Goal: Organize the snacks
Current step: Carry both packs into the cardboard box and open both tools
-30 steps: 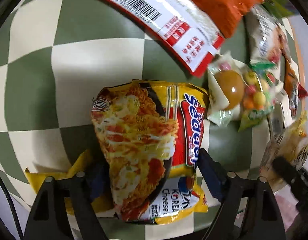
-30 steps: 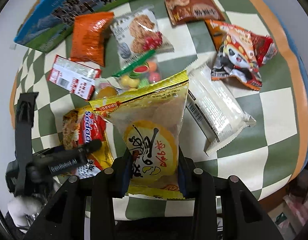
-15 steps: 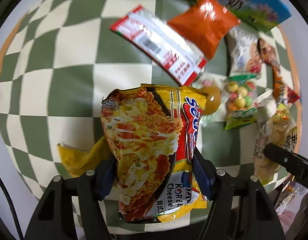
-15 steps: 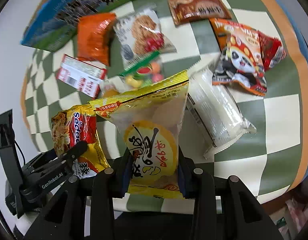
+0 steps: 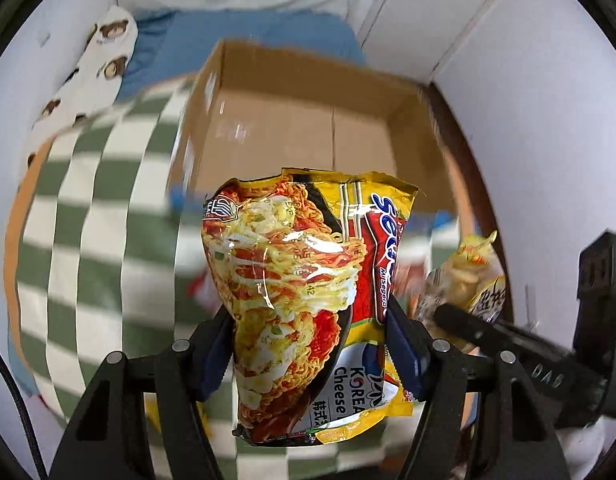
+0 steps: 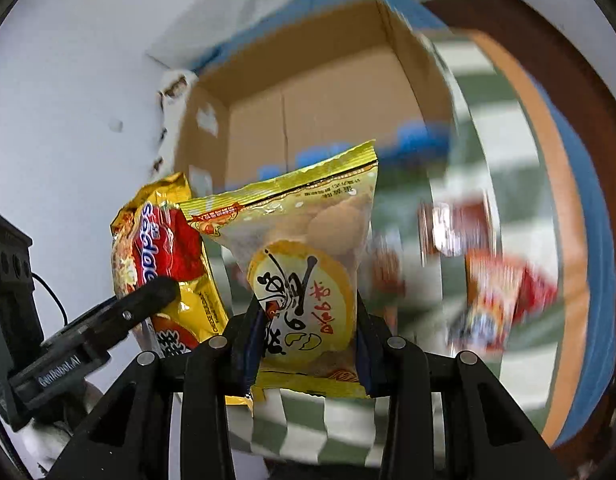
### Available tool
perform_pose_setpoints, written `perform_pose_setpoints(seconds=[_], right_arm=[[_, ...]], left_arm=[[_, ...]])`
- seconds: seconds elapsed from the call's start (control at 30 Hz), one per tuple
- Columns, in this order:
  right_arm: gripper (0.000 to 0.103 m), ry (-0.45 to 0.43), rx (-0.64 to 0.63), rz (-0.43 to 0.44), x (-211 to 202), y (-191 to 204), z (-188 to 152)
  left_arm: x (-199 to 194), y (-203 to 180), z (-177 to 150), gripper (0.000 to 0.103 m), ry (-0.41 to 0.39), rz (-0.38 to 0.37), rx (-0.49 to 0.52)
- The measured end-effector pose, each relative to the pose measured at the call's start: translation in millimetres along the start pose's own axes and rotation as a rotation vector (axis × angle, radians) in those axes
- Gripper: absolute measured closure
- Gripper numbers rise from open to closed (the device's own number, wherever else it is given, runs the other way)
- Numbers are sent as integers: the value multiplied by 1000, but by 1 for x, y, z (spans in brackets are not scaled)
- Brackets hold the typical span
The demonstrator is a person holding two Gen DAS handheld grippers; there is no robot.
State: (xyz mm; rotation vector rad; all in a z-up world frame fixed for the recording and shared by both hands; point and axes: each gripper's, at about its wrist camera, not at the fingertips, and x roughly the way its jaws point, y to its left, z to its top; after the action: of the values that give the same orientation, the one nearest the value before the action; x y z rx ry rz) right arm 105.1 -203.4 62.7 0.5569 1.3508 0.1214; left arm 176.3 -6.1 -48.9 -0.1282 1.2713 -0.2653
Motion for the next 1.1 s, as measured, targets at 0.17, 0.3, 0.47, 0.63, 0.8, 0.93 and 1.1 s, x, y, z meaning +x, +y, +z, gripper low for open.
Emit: perform_pose_setpoints(seconds=[0.17,0.3,0.47,0.63,0.8,0.93,1.1], right_arm=[[63,-48,-22,-19,20,13,88],[63,-30,-18,-40,49,14,143],[63,31,-5,-71,98,1,198],[63,107,-16,-89,152,-14,230],[62,151,-36,-97,192,-25,249],[23,197,-69,-131,217,-28,255],[9,204,-93,-147,227,-31,257]], left_arm=[[26,-9,92,37,-18,2,-23],[61,-4,137,37,26,23,-16],[115,4,178,37,95,63,-9],[164,13,206,37,166,88,-19],[191,21,214,36,221,112,-19],[204,22,215,28,250,151,-28],[204,24,217,21,242,157,-19]])
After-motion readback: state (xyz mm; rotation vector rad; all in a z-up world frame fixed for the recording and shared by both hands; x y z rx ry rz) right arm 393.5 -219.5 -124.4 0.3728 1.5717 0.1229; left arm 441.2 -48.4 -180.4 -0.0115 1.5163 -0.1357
